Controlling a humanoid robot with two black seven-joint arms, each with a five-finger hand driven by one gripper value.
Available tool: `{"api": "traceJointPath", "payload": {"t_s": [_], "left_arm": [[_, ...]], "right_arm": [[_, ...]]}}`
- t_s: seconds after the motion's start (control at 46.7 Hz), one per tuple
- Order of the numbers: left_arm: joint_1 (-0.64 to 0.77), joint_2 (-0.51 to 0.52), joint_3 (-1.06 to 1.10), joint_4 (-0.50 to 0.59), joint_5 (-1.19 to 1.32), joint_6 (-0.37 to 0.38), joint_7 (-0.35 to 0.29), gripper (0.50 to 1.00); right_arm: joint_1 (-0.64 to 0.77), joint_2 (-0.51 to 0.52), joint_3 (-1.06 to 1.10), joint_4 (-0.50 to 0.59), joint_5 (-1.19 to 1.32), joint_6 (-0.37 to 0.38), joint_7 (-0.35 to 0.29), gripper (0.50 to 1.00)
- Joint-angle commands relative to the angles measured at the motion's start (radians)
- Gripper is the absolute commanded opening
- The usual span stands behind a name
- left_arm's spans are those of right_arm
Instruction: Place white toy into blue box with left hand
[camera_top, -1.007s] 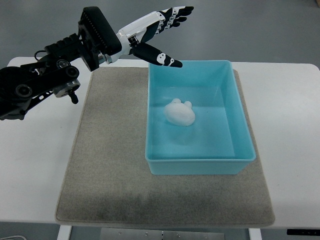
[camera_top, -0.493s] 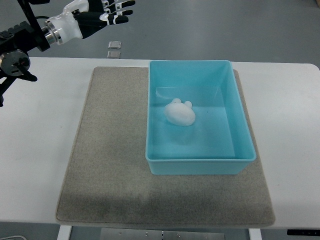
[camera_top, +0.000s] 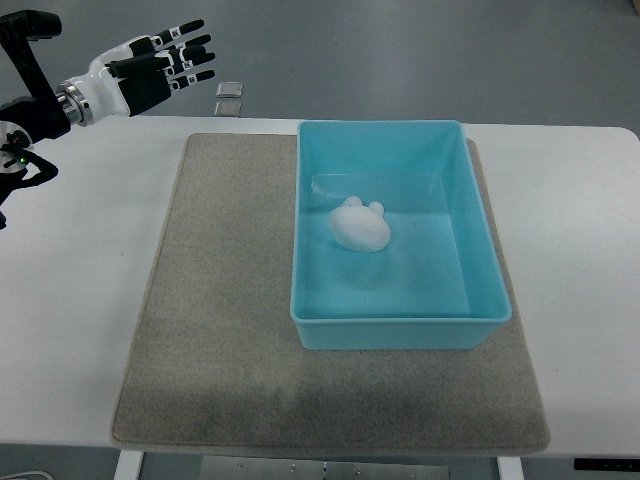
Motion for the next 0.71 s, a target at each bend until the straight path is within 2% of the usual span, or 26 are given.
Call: {"api": "traceJointPath", "payload": {"t_s": [0.0,0.321,0.686], "left_arm": [[0.013,0.002,-0.044,0.003,0.000,0.000,0.003,1.000],[0.073,0.002,-0.148,0.004,-0.003,0.000,0.003,1.000],[0.085,0.002,-0.156,0.001,-0.003,0.000,0.003,1.000]], "right_arm": [[0.000,0.000,0.000,0.000,0.000,0.000,0.000,0.936],[0.000,0.000,0.000,0.000,0.000,0.000,0.000,0.936],[0.000,0.000,0.000,0.000,0.000,0.000,0.000,0.936]]}}
